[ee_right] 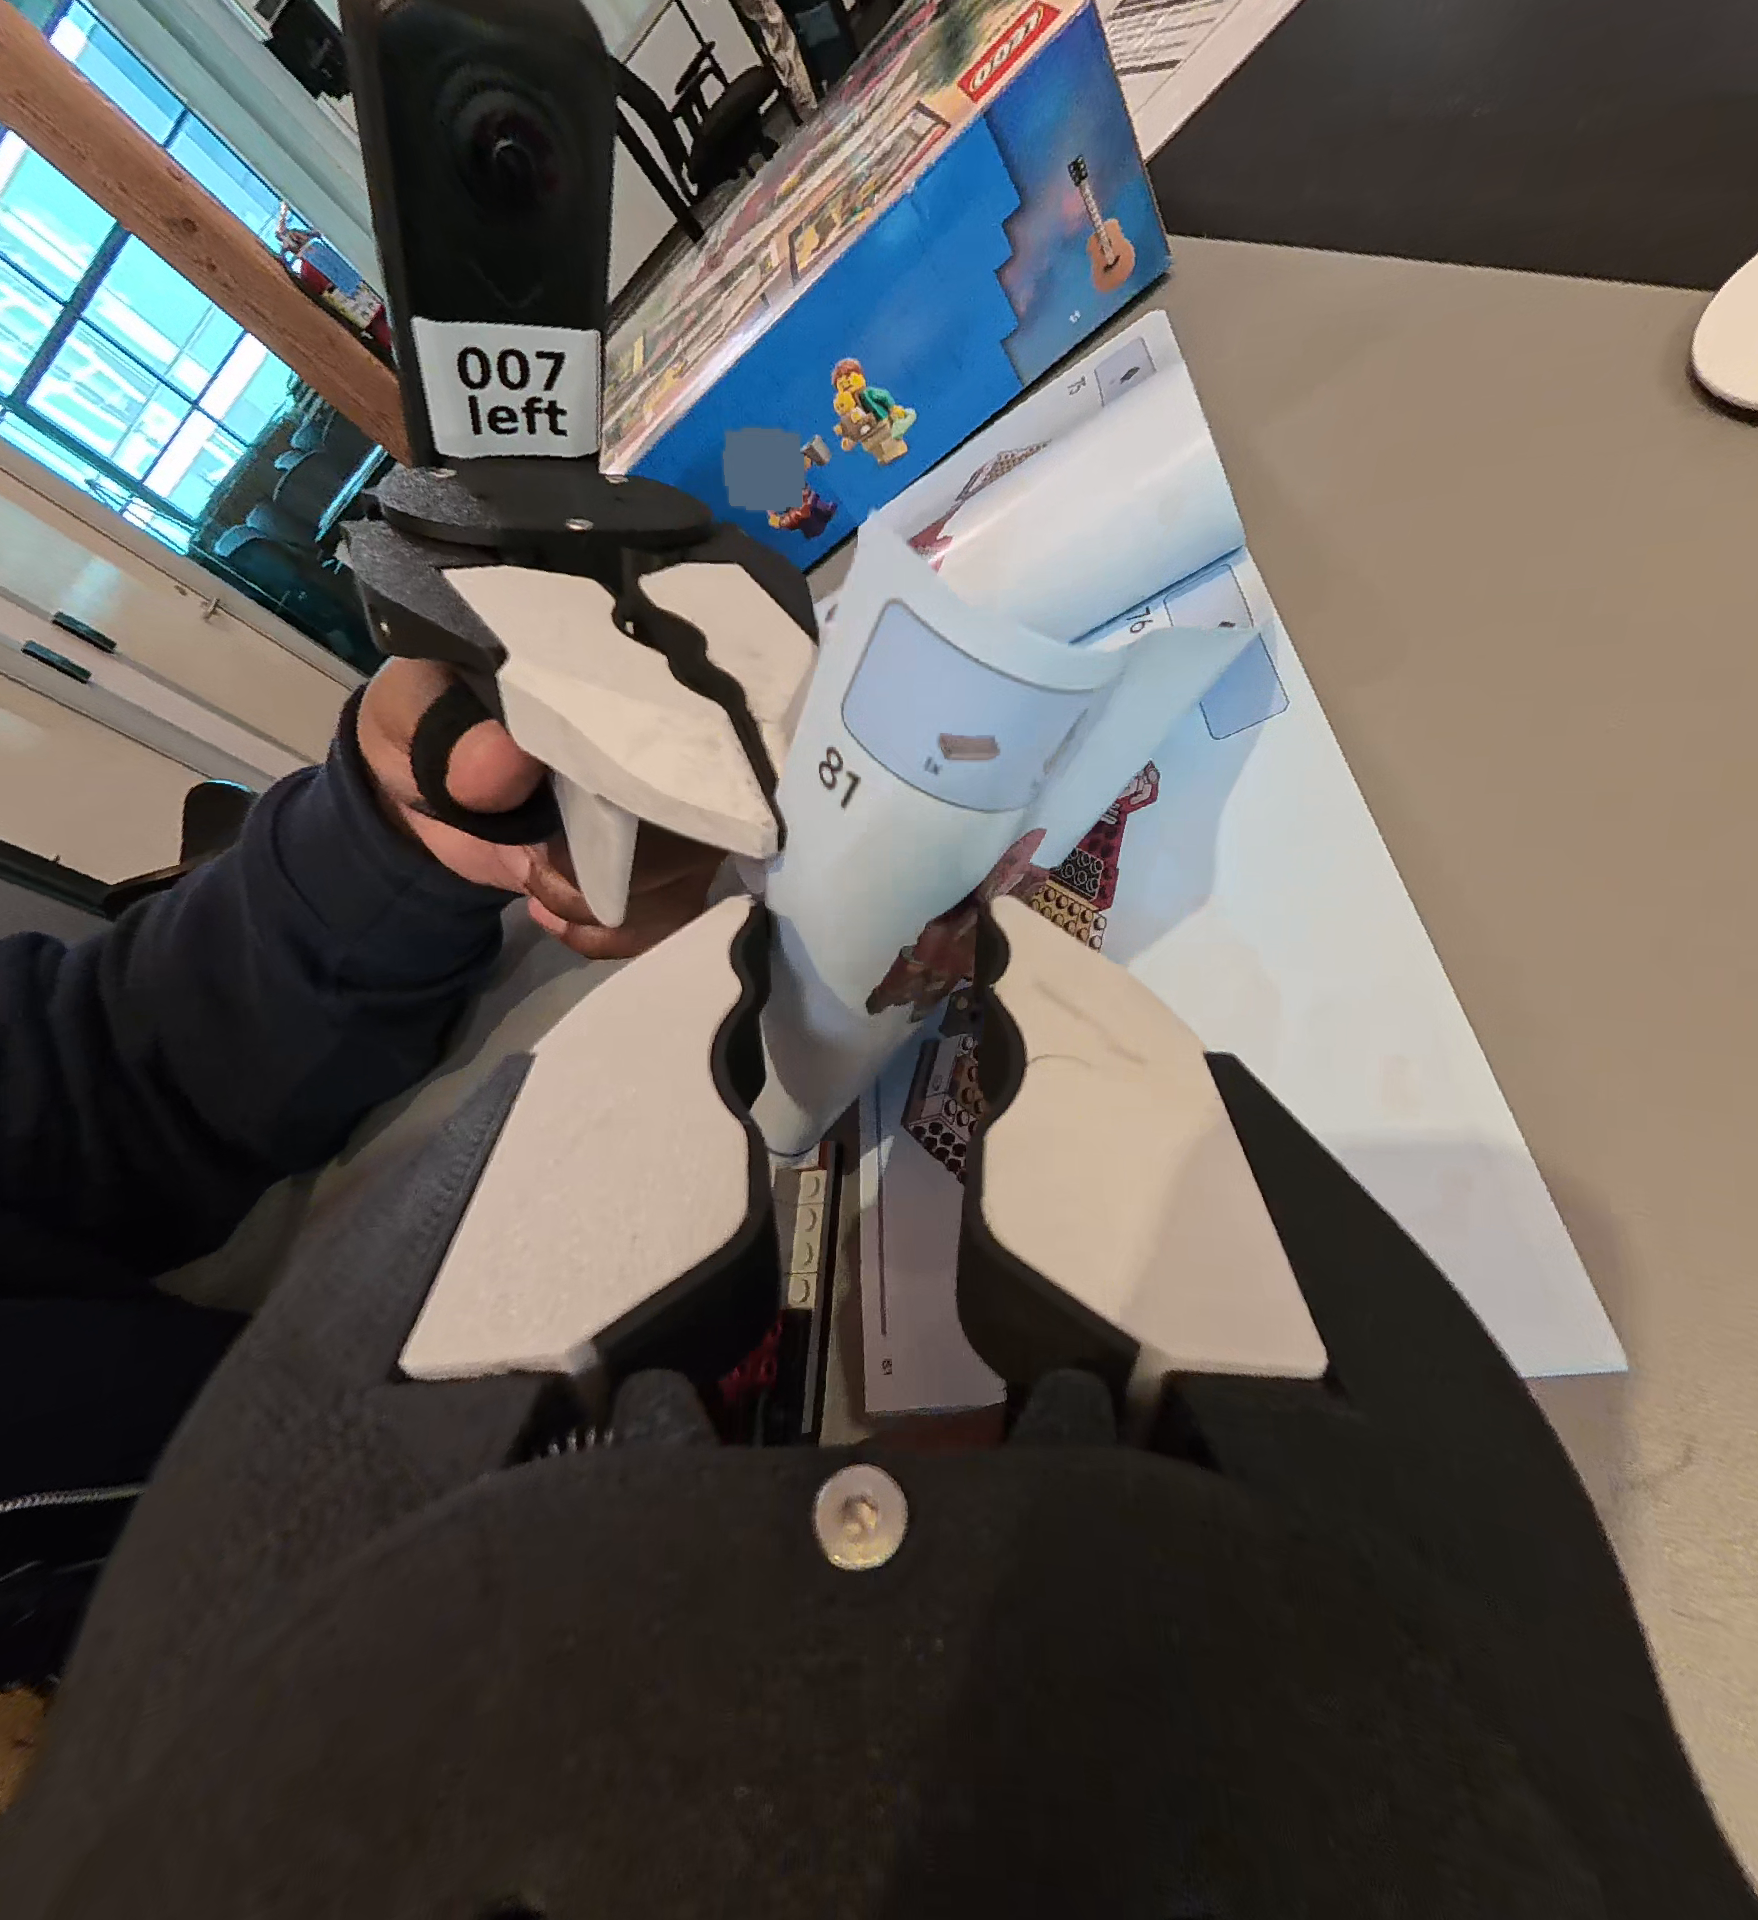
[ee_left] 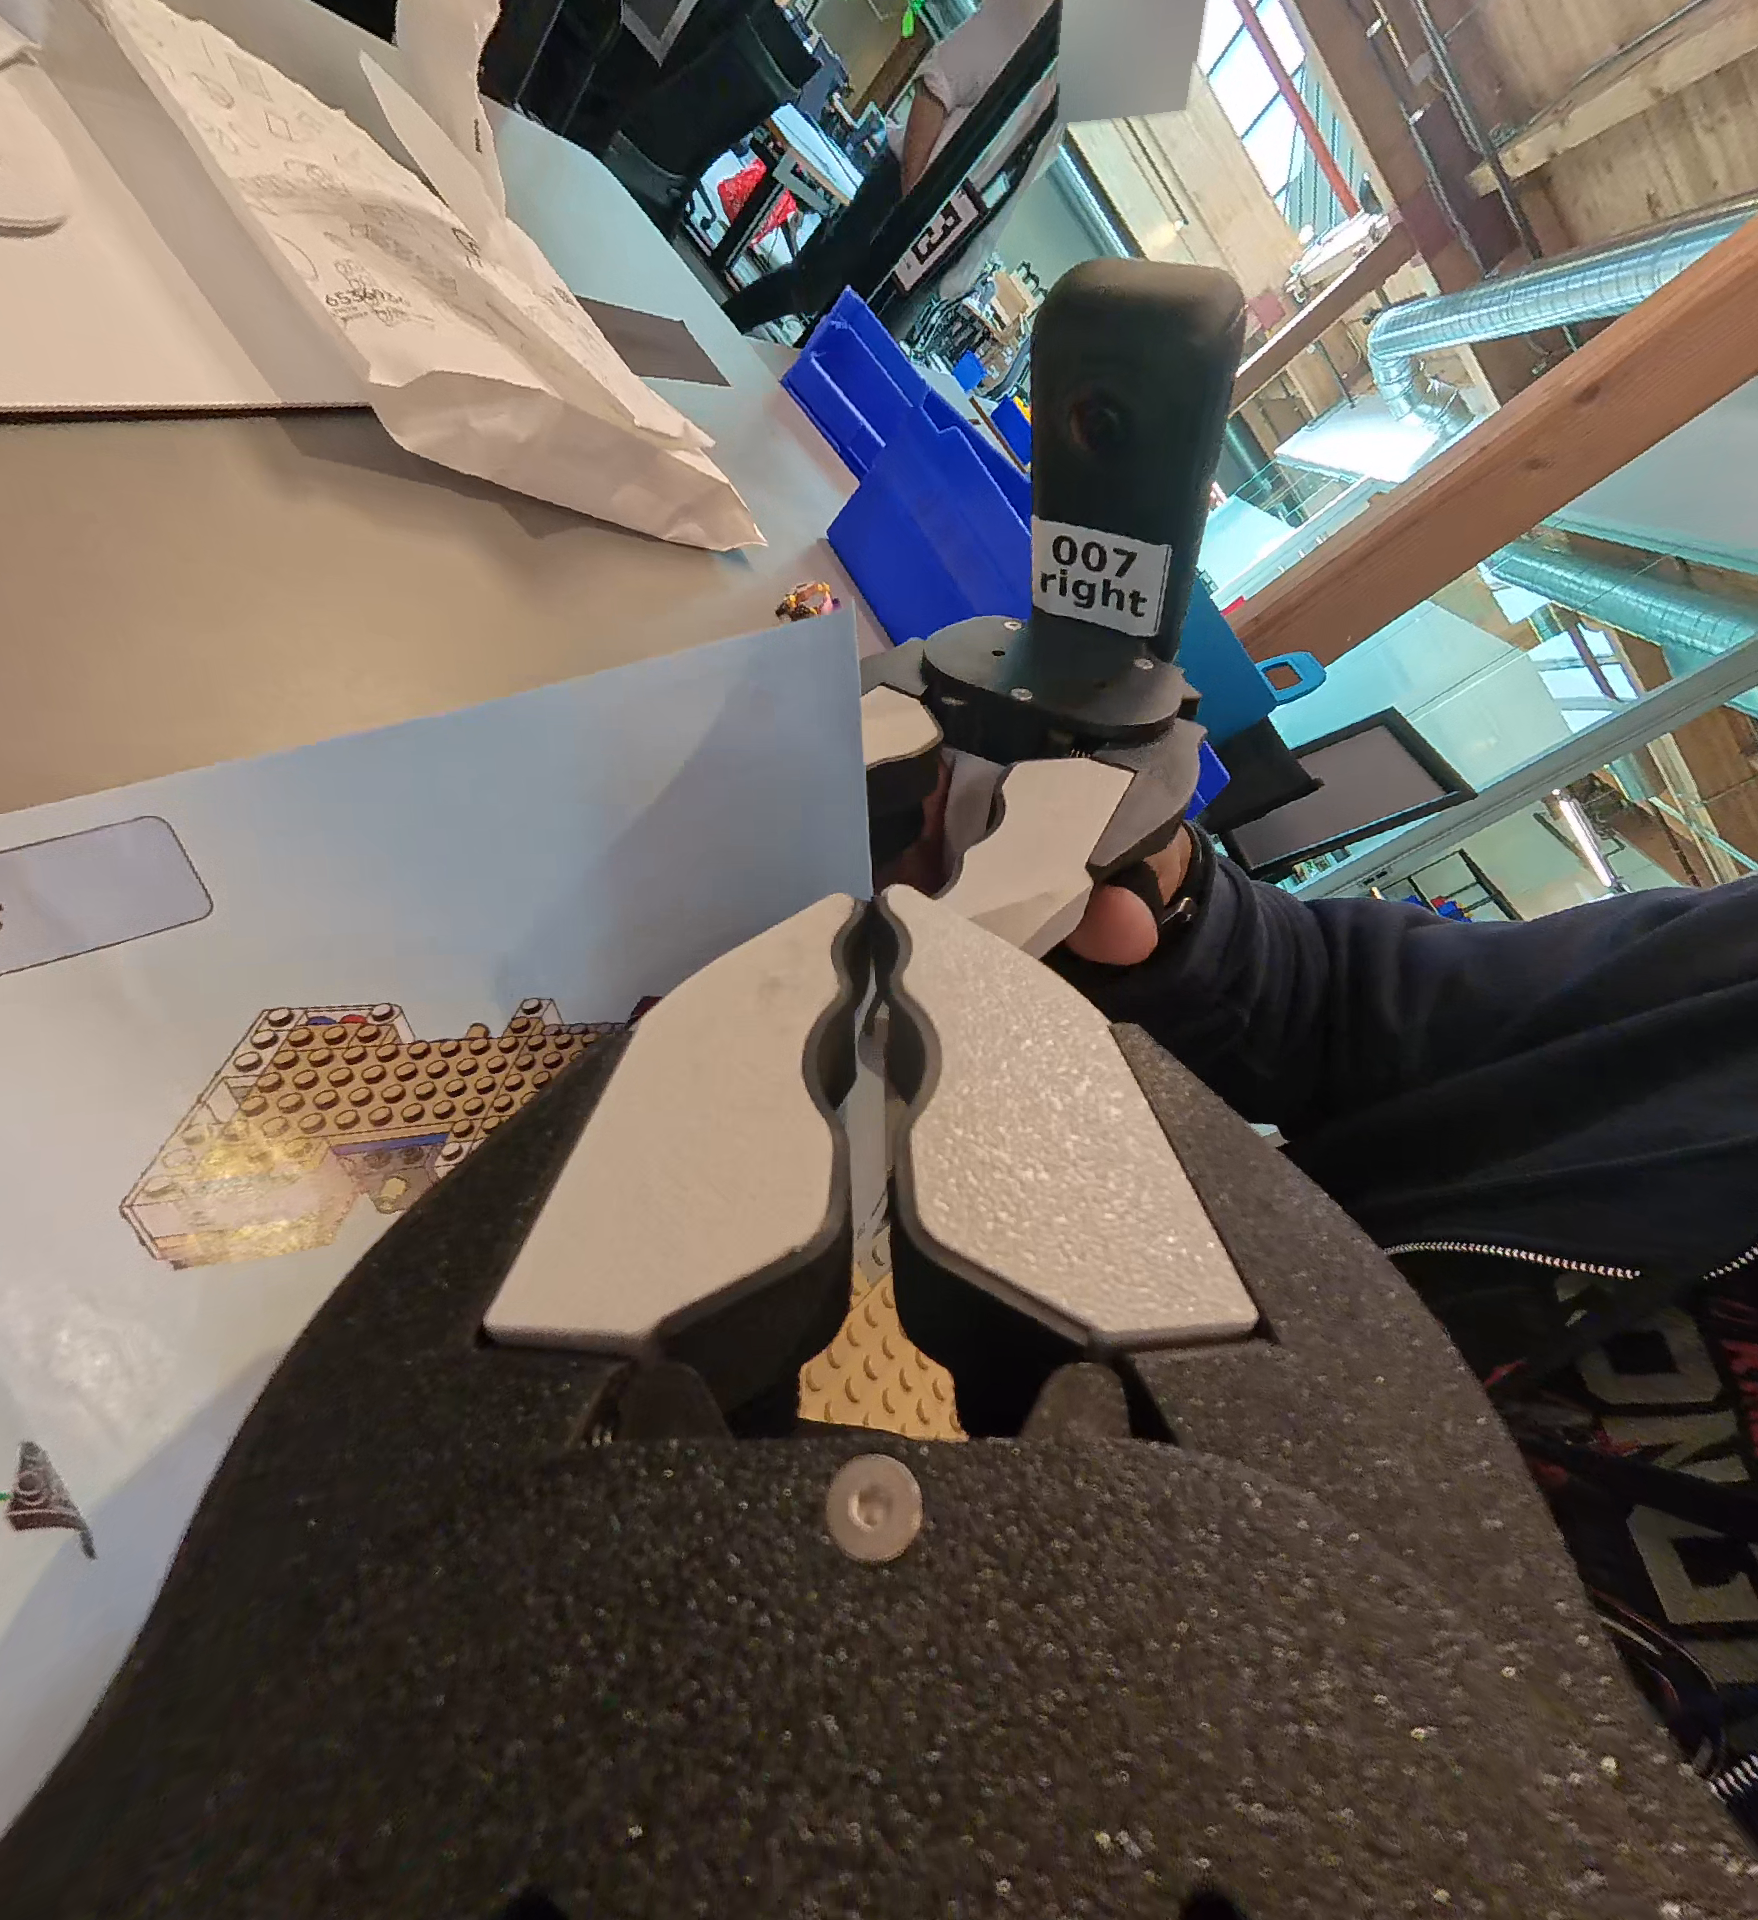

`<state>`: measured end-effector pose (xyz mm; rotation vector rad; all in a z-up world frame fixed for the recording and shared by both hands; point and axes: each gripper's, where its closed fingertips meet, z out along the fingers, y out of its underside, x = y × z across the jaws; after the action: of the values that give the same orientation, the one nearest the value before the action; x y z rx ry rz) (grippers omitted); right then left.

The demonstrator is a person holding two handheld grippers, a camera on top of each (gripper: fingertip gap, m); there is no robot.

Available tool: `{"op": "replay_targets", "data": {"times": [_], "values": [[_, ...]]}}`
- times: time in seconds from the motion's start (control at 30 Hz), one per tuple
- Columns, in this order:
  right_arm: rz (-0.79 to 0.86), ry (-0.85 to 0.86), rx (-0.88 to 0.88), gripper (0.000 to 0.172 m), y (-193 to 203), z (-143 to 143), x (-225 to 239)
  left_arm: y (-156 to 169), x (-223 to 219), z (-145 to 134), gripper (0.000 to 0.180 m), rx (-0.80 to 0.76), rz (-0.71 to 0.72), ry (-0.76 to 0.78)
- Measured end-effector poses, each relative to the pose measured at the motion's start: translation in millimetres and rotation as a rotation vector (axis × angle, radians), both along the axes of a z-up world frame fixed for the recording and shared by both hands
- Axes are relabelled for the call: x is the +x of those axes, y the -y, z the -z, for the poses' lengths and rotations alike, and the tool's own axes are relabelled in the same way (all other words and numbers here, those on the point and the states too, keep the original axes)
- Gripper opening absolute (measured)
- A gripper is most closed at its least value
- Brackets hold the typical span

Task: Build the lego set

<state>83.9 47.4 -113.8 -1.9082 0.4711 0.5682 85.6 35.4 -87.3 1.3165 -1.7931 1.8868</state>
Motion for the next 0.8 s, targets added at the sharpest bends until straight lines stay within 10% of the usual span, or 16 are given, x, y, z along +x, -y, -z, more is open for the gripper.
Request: {"op": "replay_targets", "data": {"times": [0.8], "values": [[-0.041, -0.055, 0.020, 0.026, 8.2, -1.9, 1.1, -4.9, -0.6, -2.1, 0.000, -0.032, 0.003, -0.006]]}}
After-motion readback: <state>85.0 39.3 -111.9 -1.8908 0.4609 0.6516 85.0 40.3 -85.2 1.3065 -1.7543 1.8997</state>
